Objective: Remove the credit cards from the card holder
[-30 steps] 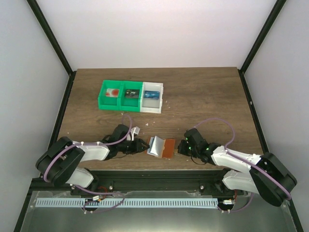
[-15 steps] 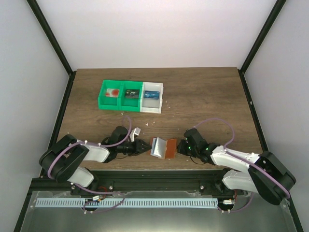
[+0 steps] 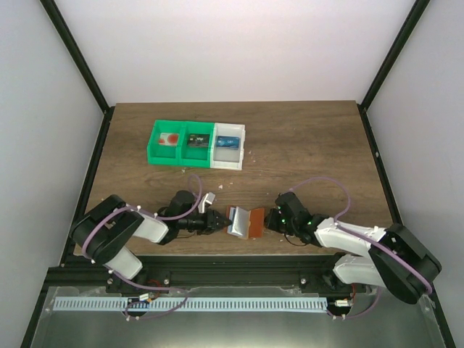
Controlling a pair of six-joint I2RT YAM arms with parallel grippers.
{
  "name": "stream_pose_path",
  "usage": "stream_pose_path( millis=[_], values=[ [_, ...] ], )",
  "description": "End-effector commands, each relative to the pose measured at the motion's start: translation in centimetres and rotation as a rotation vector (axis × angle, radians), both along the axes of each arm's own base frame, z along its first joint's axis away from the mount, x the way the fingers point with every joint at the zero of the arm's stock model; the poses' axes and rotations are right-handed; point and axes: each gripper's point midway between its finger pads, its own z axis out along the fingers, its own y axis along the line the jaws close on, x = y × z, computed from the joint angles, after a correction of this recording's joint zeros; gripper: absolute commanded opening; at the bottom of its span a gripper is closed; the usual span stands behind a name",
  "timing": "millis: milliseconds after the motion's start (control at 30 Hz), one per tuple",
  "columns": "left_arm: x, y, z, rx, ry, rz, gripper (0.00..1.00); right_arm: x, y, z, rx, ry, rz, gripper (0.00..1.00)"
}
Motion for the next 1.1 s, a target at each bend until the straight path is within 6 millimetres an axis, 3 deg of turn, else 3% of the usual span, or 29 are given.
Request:
stream_pose_path(
  millis=[0, 67, 200, 400, 567, 733, 833, 1067],
  values=[
    [0.7, -0.7, 1.1, -0.012, -0.061, -0.017, 0.26, -0.4, -0.7, -1.2, -0.038, 0.044, -0.011, 0.01],
    [1.1, -0.6, 1.0, 0.019, -0.077, -0.012, 0.18, -0.3, -0.6, -1.0, -0.041, 0.048, -0.013, 0.01],
    [1.4, -0.1, 0.8, 0.084, -0.096, 0.001, 0.01, 0.1, -0.5, -0.1, -0.057, 0.055, -0.014, 0.12],
    [1.4, 0.7, 1.6, 0.112, -0.123, 0.018, 0.00, 0.9, -0.2, 2.3, -0.077, 0.025, 0.002, 0.32],
    [1.1, 1.6, 1.4, 0.163, -0.128, 0.040, 0.00, 1.7, 0.9, 5.9, -0.048, -0.009, 0.031, 0.42],
    [0.5, 2.6, 1.2, 0.185, -0.126, 0.067, 0.00, 1.2, 4.5, 9.9, 0.114, -0.047, 0.148, 0.52],
    [0.1, 2.8, 1.3, 0.171, -0.112, 0.074, 0.00, -0.1, 7.8, 11.7, 0.173, -0.078, 0.247, 0.54],
    [-0.2, 3.0, 2.1, 0.153, -0.133, 0.083, 0.00, -1.2, 12.6, 12.6, 0.309, -0.049, 0.364, 0.48]
  ],
)
